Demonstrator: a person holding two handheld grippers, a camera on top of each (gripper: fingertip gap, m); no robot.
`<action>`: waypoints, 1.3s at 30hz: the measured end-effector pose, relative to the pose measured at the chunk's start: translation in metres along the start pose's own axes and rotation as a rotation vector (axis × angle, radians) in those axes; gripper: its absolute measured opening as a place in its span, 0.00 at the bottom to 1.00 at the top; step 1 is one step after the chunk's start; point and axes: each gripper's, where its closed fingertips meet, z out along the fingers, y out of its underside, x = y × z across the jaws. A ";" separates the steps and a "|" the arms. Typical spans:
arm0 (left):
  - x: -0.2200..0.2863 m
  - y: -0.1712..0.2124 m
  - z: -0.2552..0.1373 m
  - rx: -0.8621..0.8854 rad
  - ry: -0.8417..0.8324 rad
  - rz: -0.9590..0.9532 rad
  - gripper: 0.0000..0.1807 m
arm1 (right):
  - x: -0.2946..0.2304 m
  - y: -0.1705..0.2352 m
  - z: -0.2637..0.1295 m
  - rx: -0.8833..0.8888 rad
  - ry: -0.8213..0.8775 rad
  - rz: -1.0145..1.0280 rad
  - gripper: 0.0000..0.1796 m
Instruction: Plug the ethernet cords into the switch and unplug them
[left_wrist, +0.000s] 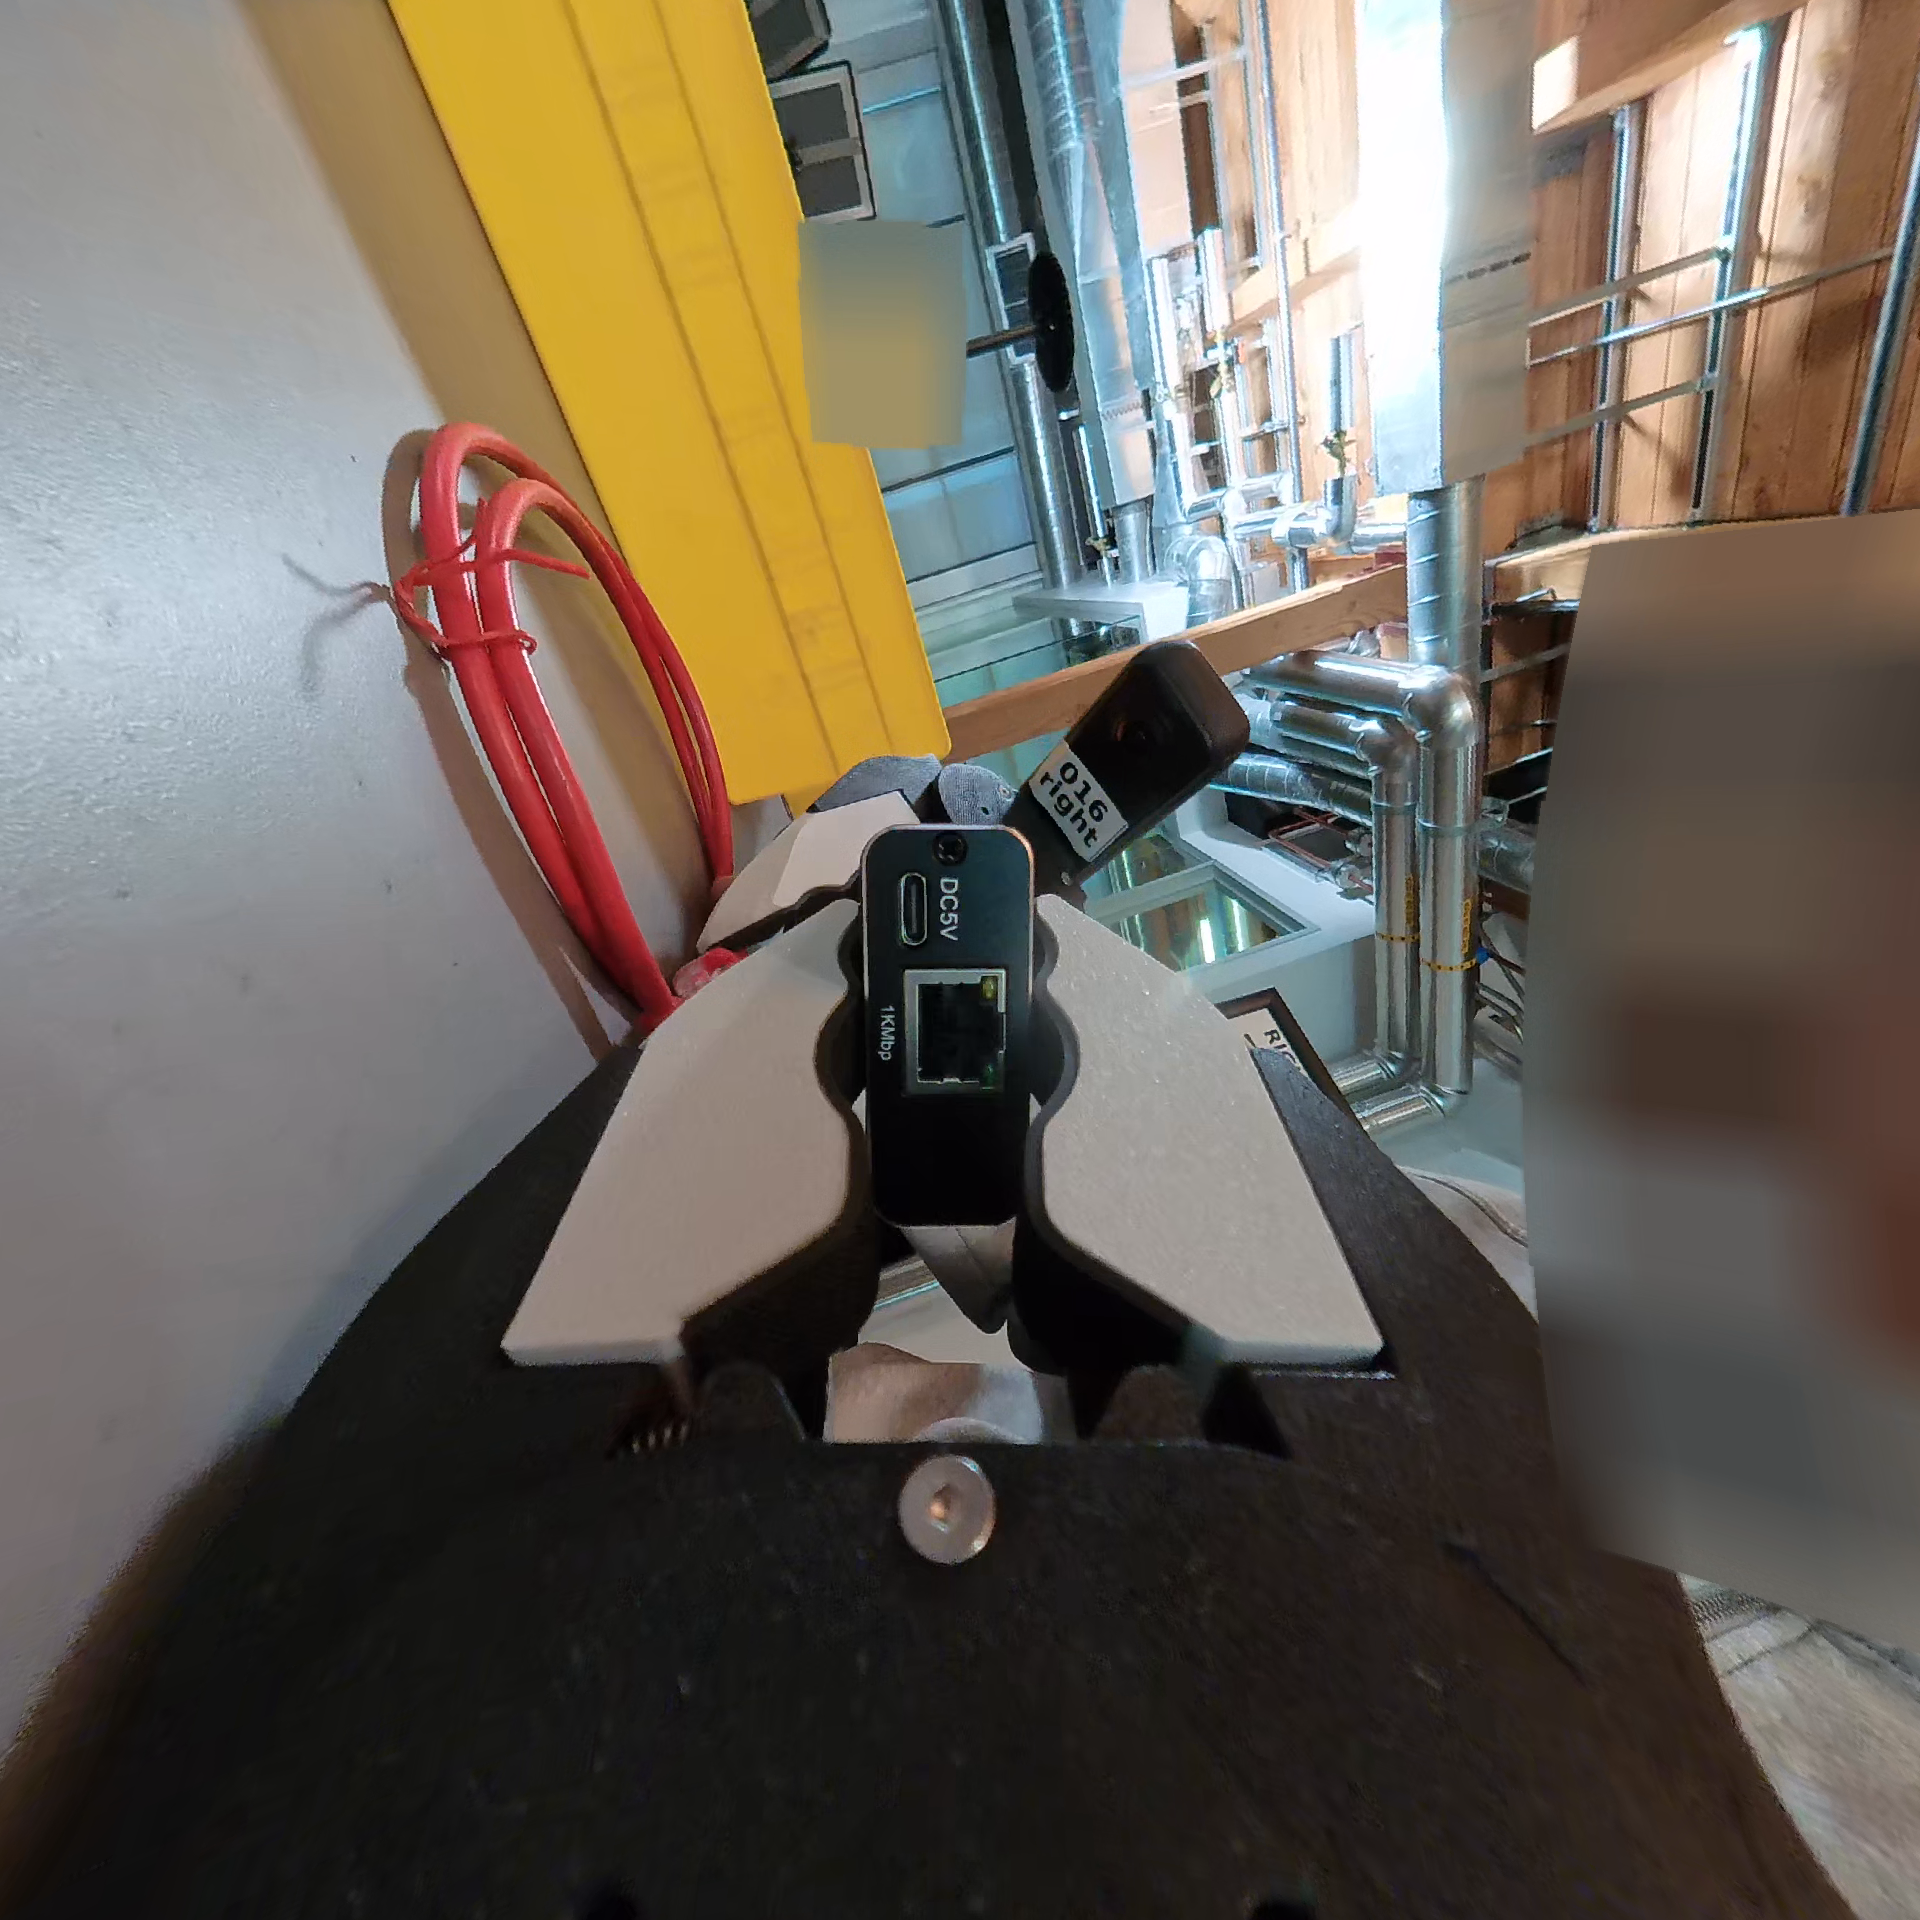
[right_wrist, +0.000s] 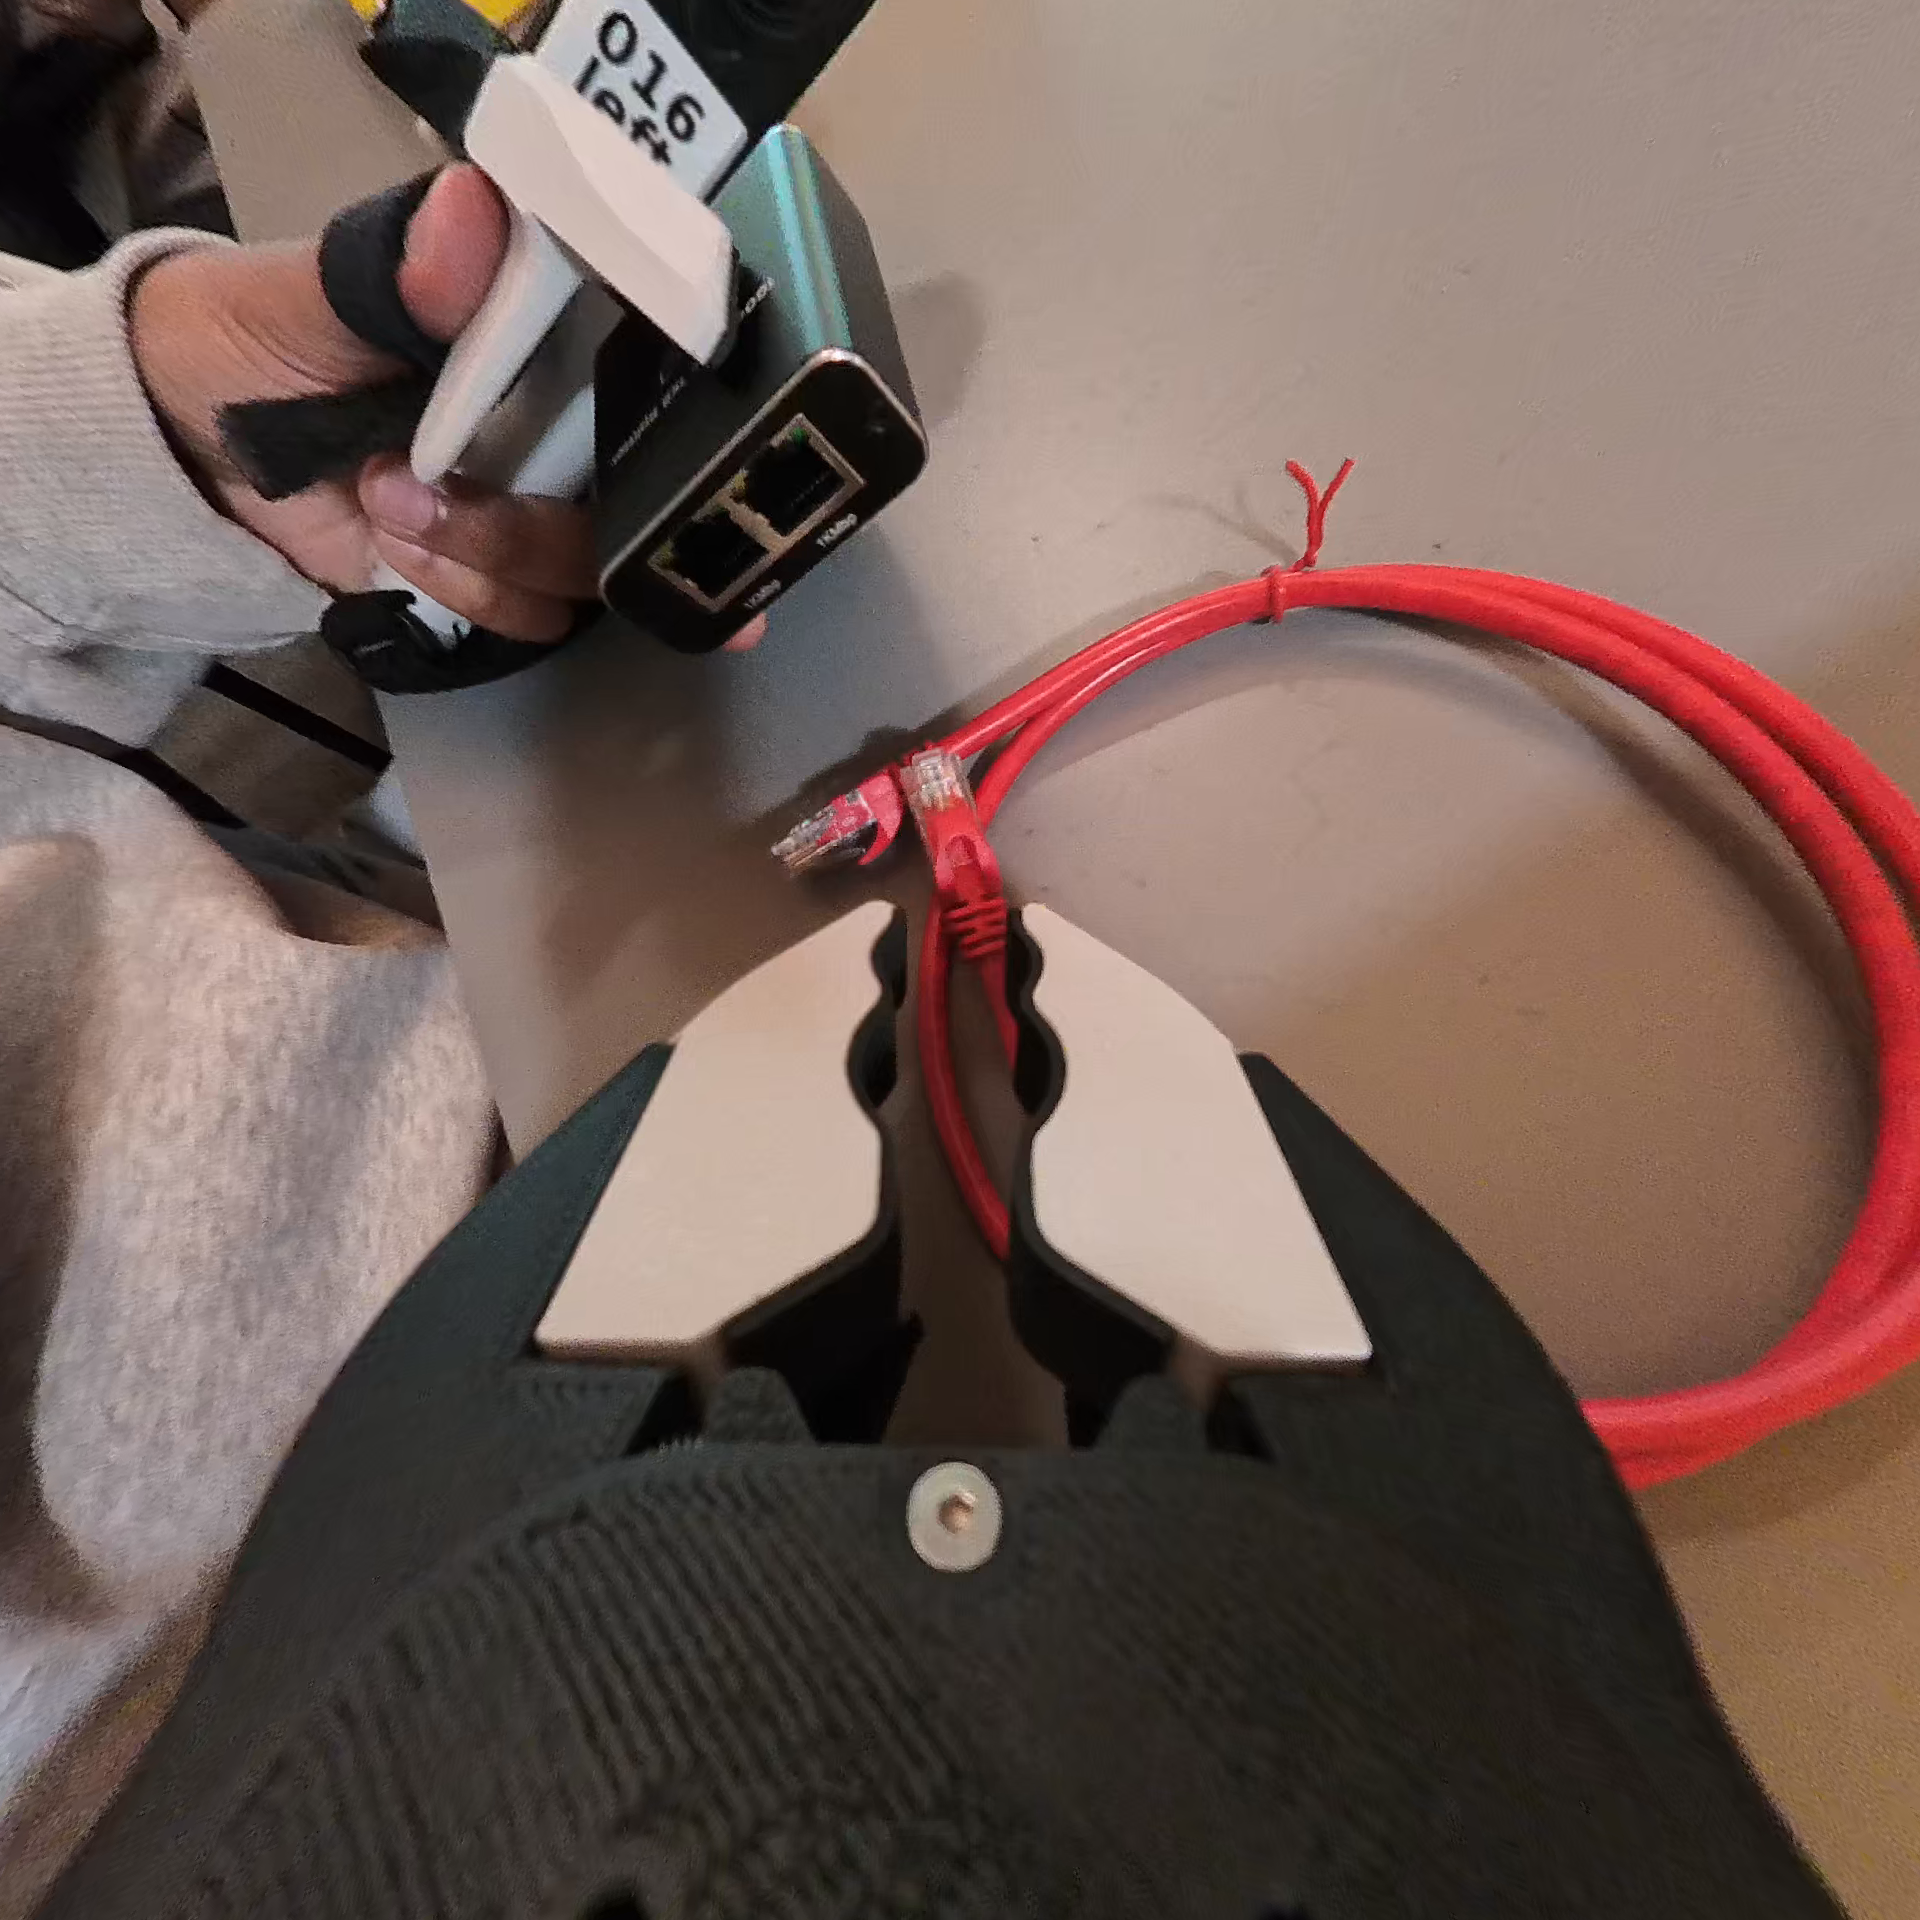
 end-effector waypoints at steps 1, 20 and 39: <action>0.000 0.000 0.000 0.000 0.000 0.000 0.14 | 0.000 0.001 0.002 -0.009 0.010 -0.009 0.10; -0.001 0.004 0.002 -0.021 -0.005 0.002 0.14 | 0.007 0.002 0.007 -0.037 0.116 -0.082 0.08; -0.010 -0.001 -0.001 0.029 -0.094 0.017 0.14 | -0.008 -0.043 -0.013 0.140 0.346 -0.399 0.06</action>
